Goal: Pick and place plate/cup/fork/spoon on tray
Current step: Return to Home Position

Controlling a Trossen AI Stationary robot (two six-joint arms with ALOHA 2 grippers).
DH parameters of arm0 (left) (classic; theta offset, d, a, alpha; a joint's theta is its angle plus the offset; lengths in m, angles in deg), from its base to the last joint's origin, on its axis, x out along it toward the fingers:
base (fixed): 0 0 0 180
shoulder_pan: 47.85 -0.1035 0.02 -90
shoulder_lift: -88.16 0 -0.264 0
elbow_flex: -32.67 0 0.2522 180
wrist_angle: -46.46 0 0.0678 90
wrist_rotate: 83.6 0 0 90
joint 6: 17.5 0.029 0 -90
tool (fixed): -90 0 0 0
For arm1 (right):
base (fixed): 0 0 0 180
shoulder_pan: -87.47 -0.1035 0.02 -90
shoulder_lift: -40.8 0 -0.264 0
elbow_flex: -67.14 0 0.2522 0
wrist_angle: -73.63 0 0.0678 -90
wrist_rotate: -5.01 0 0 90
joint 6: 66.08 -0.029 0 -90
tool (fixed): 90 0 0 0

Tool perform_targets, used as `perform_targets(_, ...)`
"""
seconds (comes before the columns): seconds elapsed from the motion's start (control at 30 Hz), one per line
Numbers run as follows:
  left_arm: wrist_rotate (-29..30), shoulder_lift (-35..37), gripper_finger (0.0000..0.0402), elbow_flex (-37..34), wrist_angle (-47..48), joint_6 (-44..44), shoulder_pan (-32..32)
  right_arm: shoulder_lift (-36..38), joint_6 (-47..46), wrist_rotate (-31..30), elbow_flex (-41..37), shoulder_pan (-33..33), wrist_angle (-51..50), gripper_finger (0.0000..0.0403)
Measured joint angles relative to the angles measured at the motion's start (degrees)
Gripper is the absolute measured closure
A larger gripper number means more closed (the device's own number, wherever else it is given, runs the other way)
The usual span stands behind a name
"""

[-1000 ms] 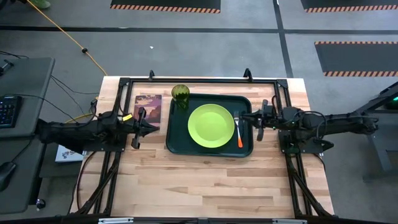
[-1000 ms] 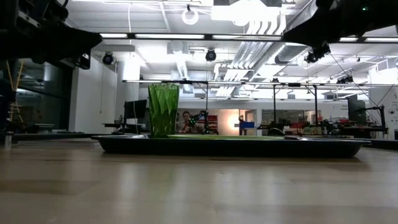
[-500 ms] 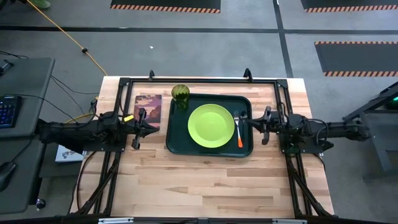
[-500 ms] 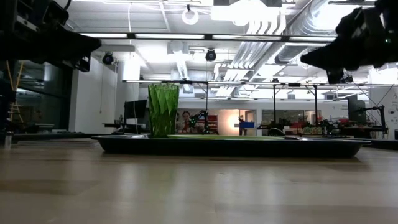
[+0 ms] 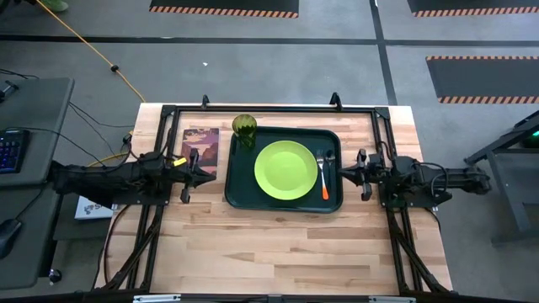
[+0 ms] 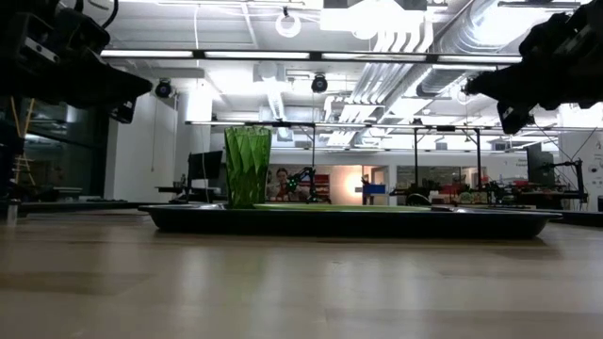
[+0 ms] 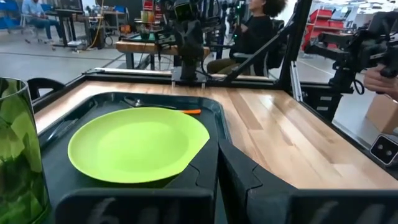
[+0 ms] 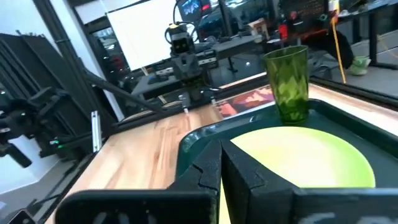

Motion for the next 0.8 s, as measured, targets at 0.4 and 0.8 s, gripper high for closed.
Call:
perform_targets(0.4, 0.0, -0.1, 0.0402, 0.0, 0.2, 0.0, 0.1, -0.2, -4.0, 0.4, 0.0, -0.9, 0.0, 0.0403)
perform_targets(0.8, 0.0, 8.7, 0.0401, 0.1, 1.7, -0.1, 3.4, -0.1, -3.9, 0.3, 0.0, -0.9, 0.0, 0.0403)
